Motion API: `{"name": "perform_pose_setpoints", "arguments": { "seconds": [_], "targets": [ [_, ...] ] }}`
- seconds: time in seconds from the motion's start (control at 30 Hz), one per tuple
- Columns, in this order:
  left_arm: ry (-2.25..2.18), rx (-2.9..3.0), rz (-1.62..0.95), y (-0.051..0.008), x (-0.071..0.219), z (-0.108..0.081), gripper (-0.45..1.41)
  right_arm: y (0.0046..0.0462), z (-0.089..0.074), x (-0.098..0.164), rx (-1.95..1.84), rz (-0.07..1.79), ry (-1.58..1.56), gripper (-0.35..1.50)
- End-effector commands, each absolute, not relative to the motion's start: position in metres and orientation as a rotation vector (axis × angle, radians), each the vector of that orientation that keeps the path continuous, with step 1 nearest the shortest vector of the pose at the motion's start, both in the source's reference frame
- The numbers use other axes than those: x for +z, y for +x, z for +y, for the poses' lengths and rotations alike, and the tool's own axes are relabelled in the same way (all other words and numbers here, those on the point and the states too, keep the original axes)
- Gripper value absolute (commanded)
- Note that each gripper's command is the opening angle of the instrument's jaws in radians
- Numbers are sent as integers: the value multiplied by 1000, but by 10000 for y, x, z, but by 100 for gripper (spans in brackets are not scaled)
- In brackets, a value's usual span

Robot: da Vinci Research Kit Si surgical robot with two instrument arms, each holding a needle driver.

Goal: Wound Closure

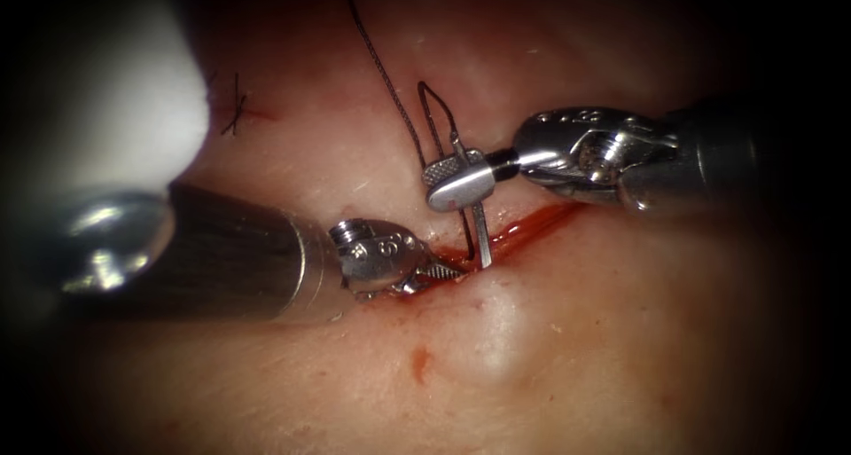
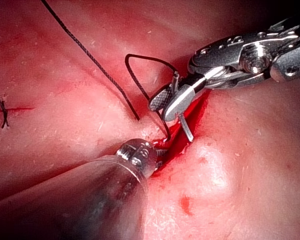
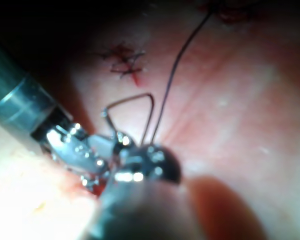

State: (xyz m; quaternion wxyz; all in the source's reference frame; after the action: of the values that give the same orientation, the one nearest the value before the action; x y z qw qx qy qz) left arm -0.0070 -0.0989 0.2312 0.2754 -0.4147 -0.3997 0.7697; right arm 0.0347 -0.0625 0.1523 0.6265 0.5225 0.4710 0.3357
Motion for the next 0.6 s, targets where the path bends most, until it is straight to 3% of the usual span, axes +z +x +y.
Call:
{"name": "perform_pose_setpoints", "arguments": {
  "seconds": [0.03,0.6],
  "targets": [
    [-1115,2067,-1082,-76,2314,-1002,54,358,-628,1531,790,1071,1203,-35],
    [-1138,2088,-1065,-75,2292,-1022,54,357,-645,1545,953,1073,1406,-35]
  ]
}}
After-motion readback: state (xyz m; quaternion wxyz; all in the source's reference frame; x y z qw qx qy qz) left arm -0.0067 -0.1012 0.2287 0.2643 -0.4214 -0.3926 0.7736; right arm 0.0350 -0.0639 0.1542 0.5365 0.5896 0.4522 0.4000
